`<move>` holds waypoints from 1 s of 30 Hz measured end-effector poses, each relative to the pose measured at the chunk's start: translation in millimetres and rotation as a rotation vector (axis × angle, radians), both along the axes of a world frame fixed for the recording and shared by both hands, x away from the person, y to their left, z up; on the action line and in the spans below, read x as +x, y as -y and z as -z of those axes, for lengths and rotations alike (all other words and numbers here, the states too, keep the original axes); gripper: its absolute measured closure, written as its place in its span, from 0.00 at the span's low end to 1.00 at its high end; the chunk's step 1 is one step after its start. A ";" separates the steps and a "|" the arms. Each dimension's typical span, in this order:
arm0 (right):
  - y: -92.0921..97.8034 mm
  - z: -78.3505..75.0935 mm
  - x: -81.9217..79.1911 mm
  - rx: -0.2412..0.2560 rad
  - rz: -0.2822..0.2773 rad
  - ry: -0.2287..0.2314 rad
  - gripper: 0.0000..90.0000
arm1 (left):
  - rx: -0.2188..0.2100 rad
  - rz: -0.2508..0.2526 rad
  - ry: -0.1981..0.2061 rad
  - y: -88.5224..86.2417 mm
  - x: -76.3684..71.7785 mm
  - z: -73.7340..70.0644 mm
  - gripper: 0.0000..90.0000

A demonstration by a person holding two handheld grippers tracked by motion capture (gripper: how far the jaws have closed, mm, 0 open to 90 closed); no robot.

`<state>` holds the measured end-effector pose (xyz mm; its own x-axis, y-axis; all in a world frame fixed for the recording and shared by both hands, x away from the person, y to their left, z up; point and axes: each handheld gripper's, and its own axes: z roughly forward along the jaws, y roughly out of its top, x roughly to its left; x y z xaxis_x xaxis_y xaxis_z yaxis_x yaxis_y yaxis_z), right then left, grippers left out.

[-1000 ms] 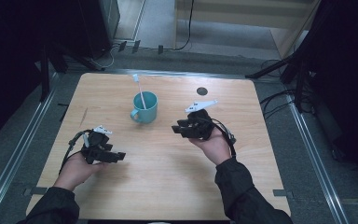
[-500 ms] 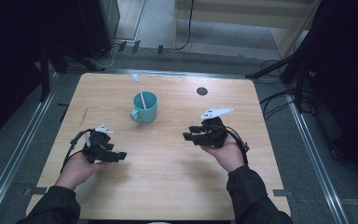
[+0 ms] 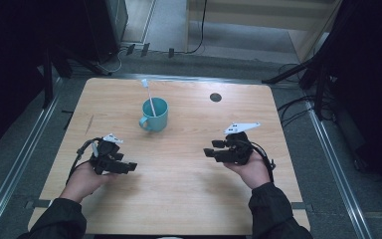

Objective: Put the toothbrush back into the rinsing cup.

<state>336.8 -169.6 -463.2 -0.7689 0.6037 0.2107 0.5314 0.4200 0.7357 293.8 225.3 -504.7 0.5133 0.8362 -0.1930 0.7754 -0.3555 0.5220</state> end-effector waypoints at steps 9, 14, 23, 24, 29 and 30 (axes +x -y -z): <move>4.2 4.7 5.0 -0.007 0.014 -0.010 0.53 | -0.005 0.009 0.005 -0.2 -1.2 0.0 0.34; 2.8 6.7 6.5 -0.012 0.013 -0.018 0.52 | -0.007 0.002 0.008 -0.3 -2.1 0.4 0.34; 2.2 8.7 7.7 -0.020 0.009 -0.025 0.52 | -0.004 0.004 0.007 0.1 -2.4 1.4 0.34; 2.2 8.8 7.8 -0.020 0.009 -0.026 0.51 | -0.004 0.004 0.007 0.1 -2.4 1.5 0.34; 1.8 9.5 8.0 -0.025 0.010 -0.025 0.51 | 0.000 0.003 0.006 0.0 -2.2 2.0 0.34; 1.6 9.7 8.0 -0.026 0.010 -0.024 0.51 | -0.001 0.003 0.006 0.1 -2.2 2.1 0.34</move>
<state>344.7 -171.2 -472.9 -0.7575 0.6171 0.2129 0.5531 0.4334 0.7116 291.6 225.2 -506.8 0.5170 0.8345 -0.1904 0.7710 -0.3574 0.5270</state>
